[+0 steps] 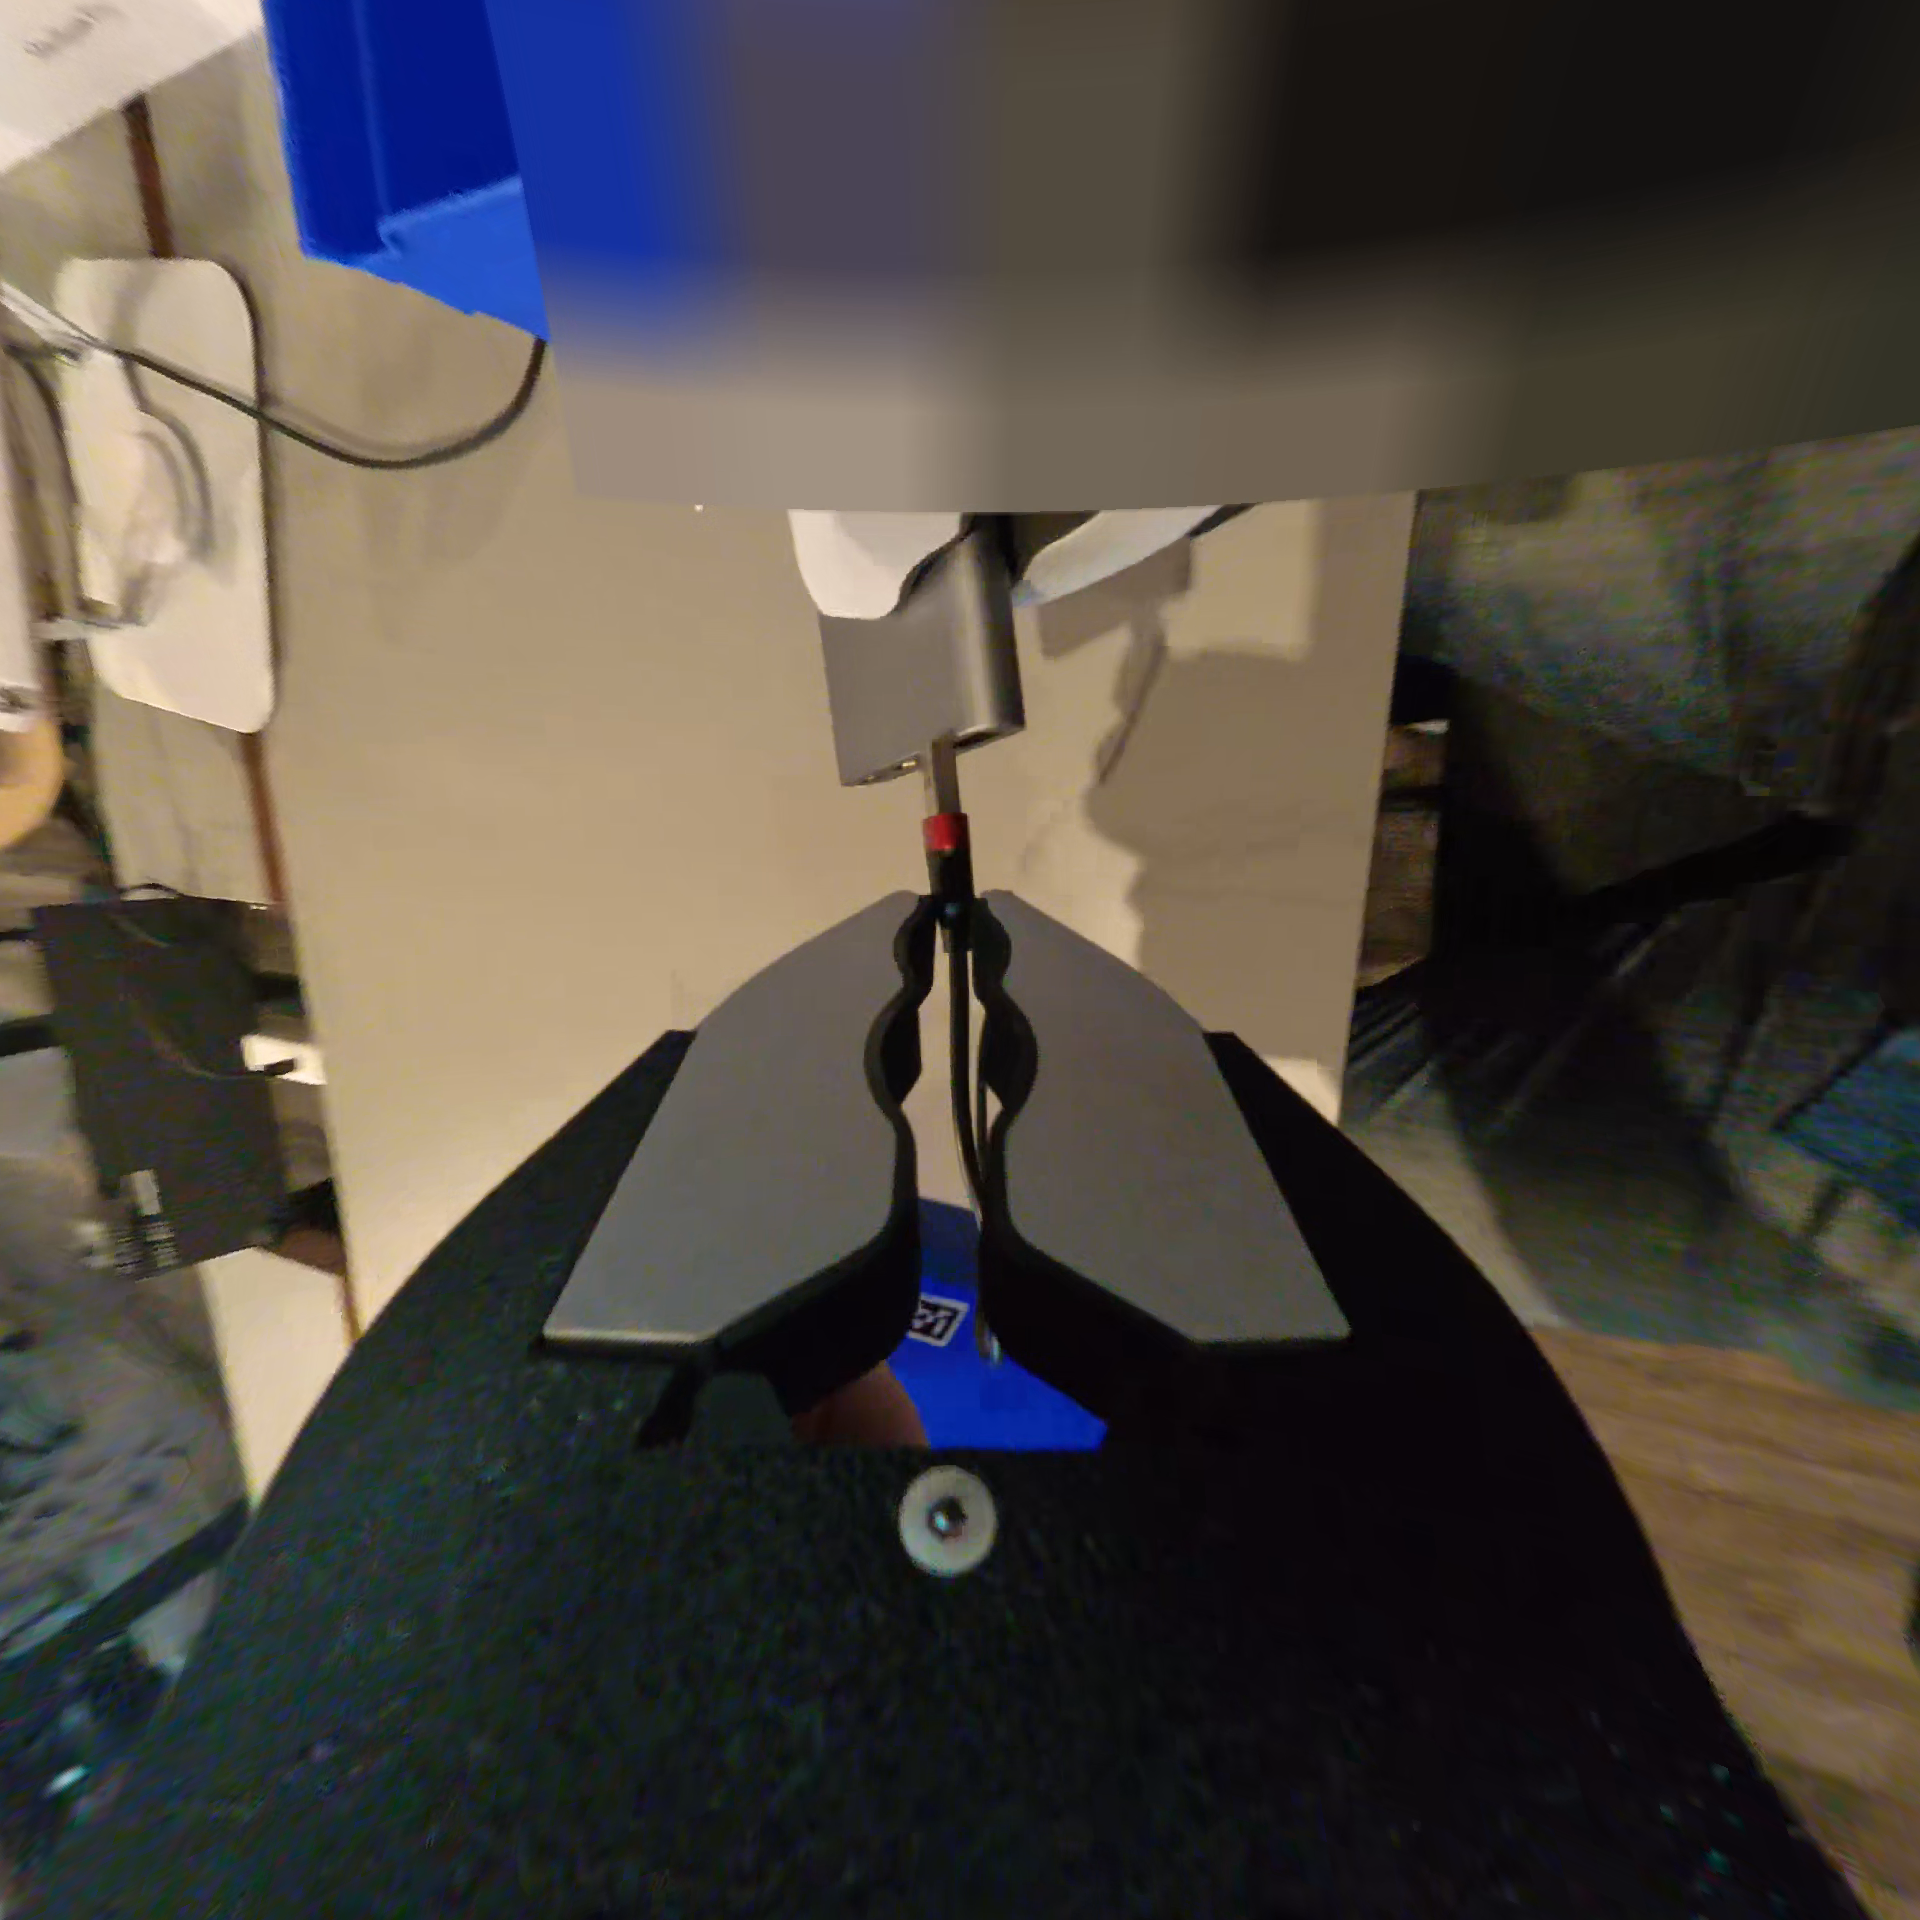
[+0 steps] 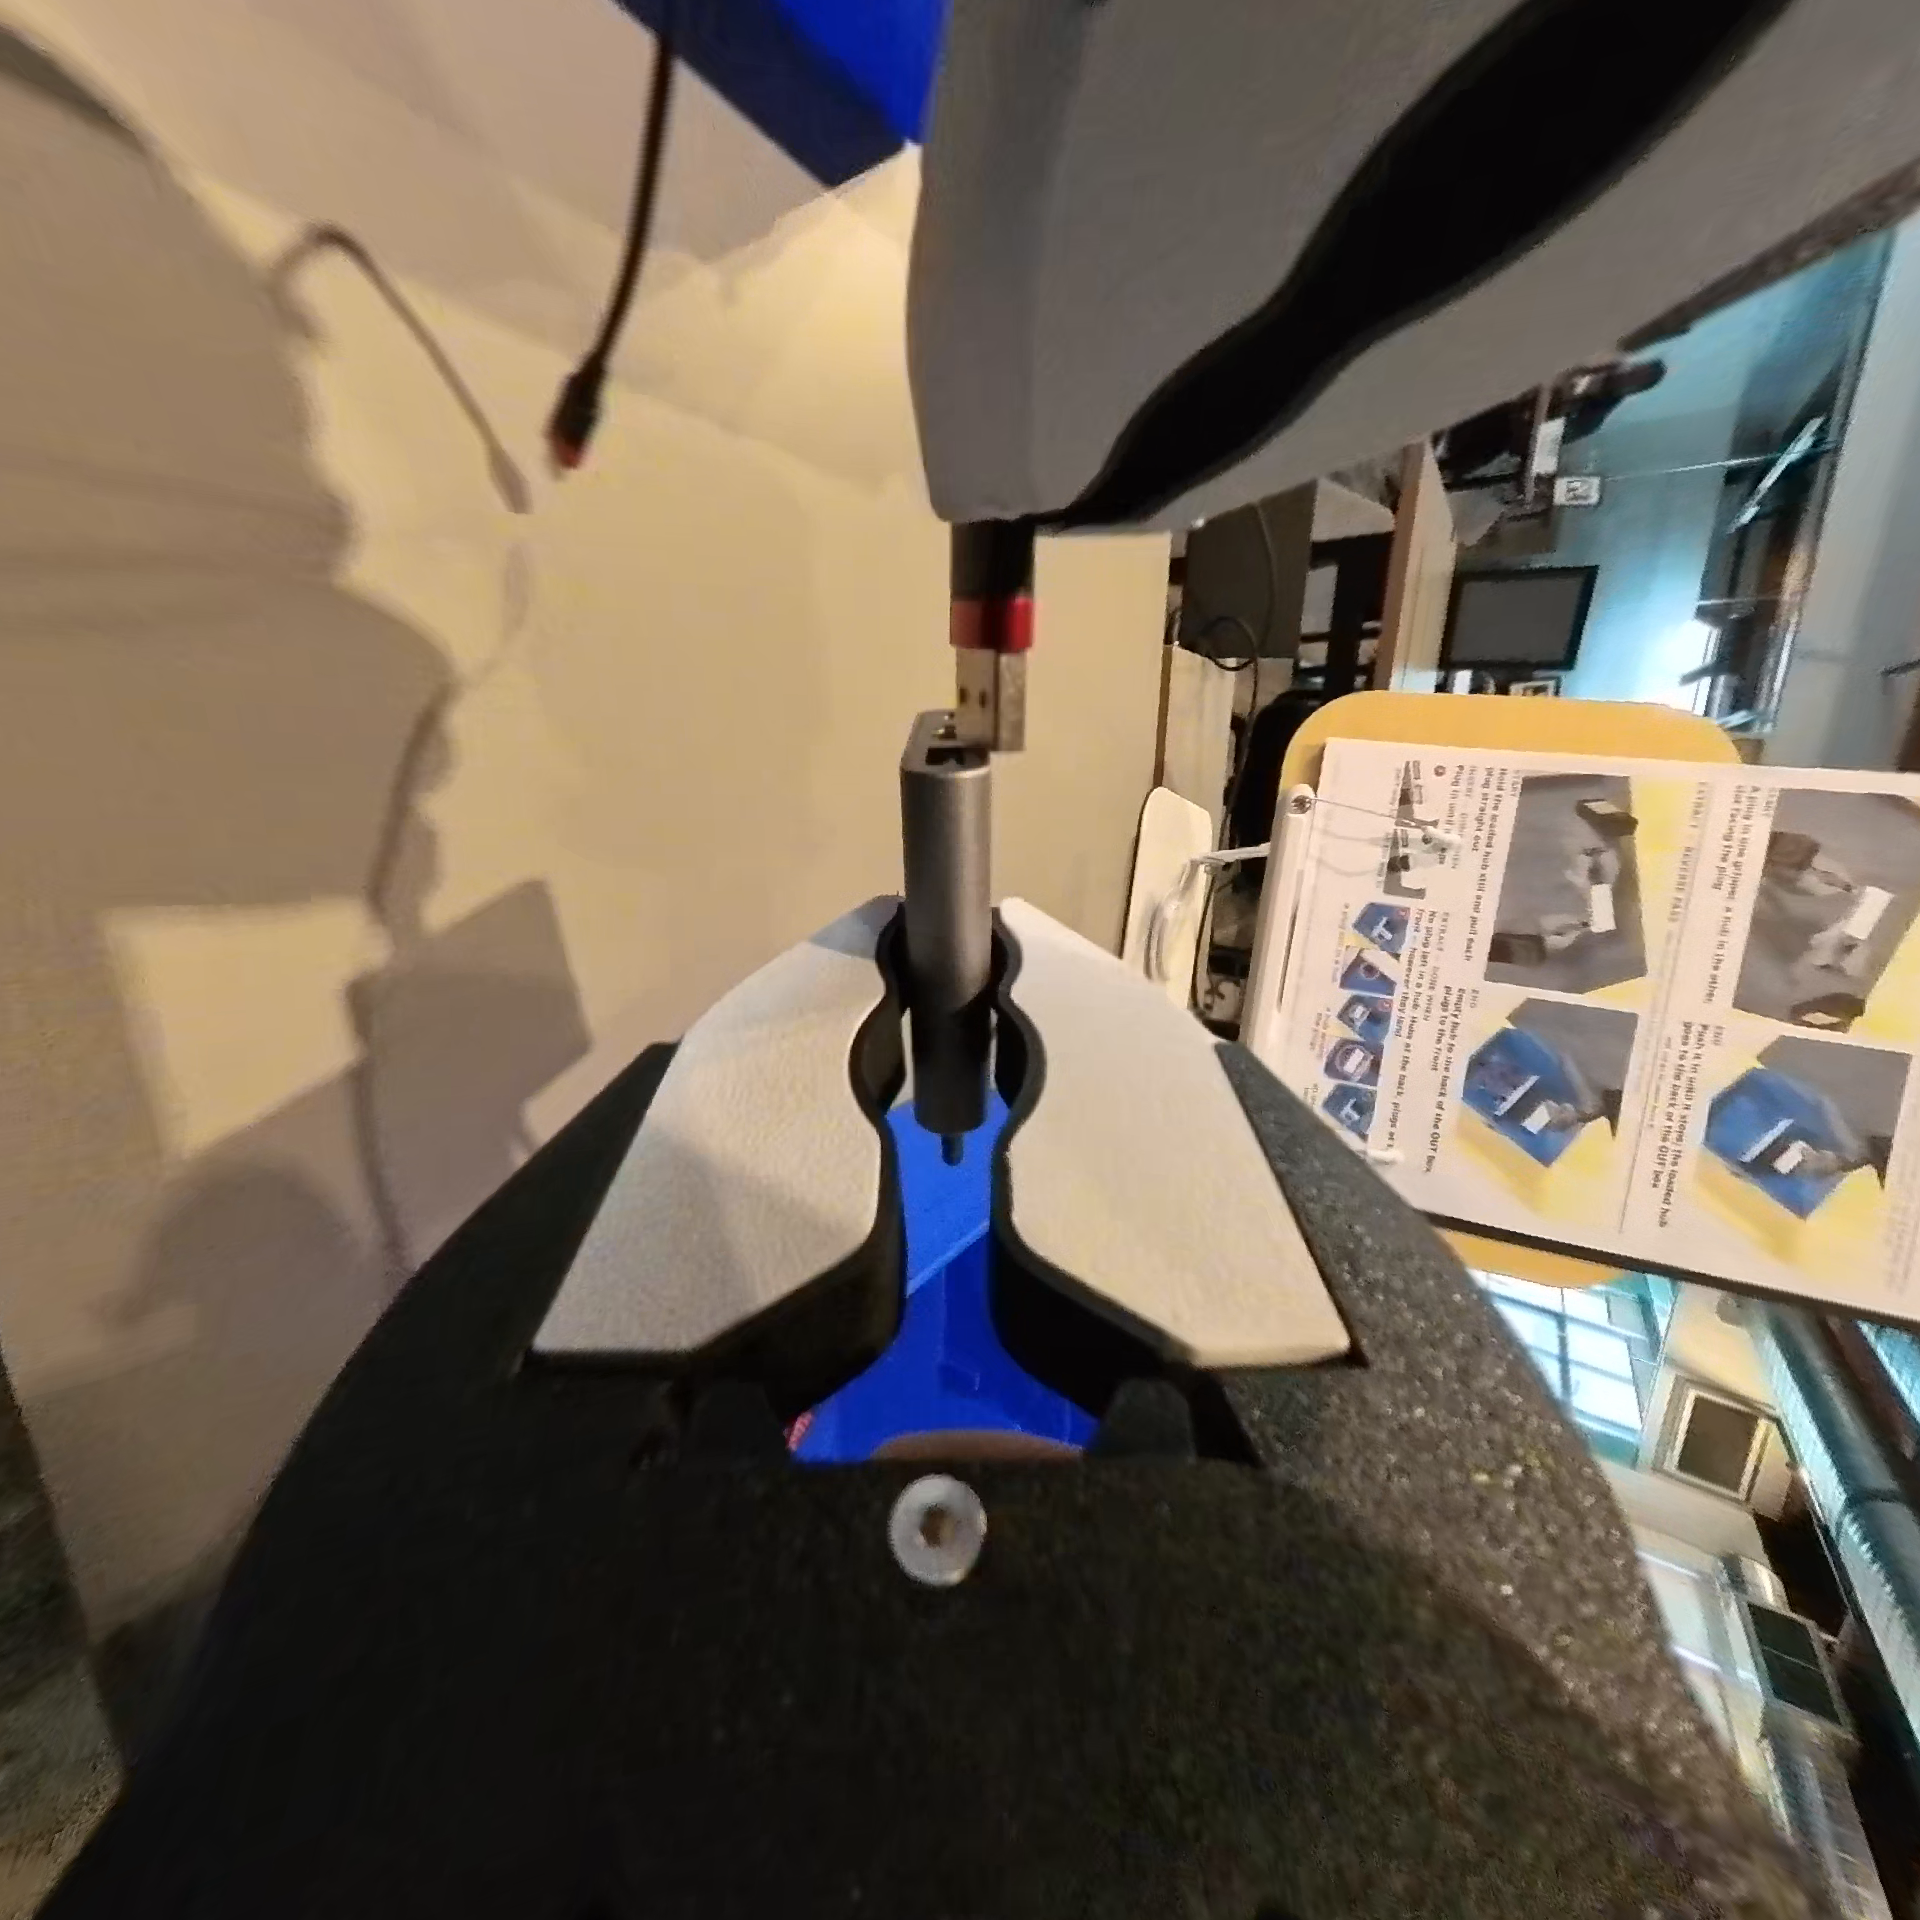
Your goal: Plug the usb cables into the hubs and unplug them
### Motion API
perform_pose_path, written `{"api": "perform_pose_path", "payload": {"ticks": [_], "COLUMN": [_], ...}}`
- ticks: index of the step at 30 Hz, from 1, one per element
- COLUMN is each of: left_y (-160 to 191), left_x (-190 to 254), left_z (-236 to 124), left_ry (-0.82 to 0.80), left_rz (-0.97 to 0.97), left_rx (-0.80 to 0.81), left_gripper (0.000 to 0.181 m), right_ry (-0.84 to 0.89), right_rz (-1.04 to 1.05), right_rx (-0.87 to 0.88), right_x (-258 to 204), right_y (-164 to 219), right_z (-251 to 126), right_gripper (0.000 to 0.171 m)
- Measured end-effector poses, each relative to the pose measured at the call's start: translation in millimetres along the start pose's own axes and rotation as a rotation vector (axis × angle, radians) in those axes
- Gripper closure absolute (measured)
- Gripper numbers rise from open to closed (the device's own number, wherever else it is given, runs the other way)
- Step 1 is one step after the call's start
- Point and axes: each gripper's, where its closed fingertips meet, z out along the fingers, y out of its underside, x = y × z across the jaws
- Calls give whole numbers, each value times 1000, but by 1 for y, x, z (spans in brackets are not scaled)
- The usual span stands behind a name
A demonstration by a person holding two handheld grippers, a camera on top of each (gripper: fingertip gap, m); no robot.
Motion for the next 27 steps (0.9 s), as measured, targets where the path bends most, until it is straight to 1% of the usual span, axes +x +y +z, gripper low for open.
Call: {"api": "perform_pose_path", "payload": {"ticks": [1, 5, 10, 13, 18, 22, 27], "left_y": [0, -3, -10, -13, -18, -21, -20], "left_x": [-1, 0, 5, 6, 8, 9, 10], "left_z": [-1, -2, -5, -9, -17, -27, -42], "left_ry": [23, 112, 213, 271, 417, 541, 678], "left_rz": [-25, -114, -202, -253, -358, -445, -546], "left_rx": [6, 53, 133, 178, 285, 421, 652], "left_gripper": [176, 175, 175, 175, 175, 175, 176], "right_ry": [18, 200, 372, 424, 499, 561, 612], "right_rz": [4, -60, -109, -110, -122, -103, -22], "right_rx": [9, 34, 76, 96, 118, 147, 236], "right_x": [2, 17, 27, 30, 35, 42, 51], "right_y": [1, 1, -1, -1, -1, 0, 0], "right_z": [-1, -7, -14, -16, -19, -28, -45], "right_gripper": [160, 160, 160, 160, 160, 160, 160]}}
